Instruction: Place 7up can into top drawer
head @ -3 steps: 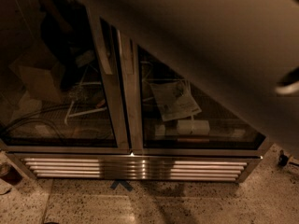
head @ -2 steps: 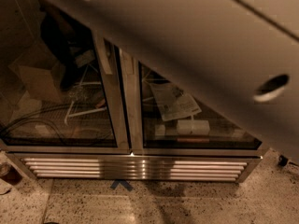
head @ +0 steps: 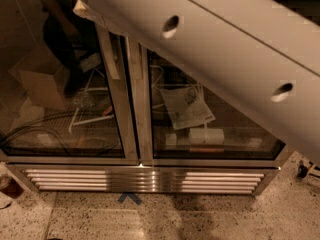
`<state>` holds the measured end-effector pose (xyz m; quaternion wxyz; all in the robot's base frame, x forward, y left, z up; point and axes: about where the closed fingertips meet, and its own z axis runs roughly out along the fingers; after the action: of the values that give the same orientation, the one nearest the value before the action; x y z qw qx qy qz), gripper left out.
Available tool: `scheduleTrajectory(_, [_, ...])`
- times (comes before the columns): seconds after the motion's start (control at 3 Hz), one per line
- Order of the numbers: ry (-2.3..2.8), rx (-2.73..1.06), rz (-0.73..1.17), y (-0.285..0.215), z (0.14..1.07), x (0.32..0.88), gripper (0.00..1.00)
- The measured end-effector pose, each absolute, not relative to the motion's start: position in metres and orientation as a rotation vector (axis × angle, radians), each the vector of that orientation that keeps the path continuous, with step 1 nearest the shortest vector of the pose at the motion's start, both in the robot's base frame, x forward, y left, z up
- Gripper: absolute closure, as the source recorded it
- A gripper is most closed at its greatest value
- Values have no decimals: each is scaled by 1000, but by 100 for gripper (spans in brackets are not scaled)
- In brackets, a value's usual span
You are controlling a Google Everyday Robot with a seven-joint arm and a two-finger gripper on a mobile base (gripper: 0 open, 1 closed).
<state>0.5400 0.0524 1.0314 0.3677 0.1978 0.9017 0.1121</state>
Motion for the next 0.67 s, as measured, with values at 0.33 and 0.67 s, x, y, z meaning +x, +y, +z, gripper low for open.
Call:
scheduleTrajectory(0.33, [2357, 574, 330, 23, 995, 550, 0])
scheduleTrajectory(0.67, [2331, 656, 328, -31, 966, 549, 0])
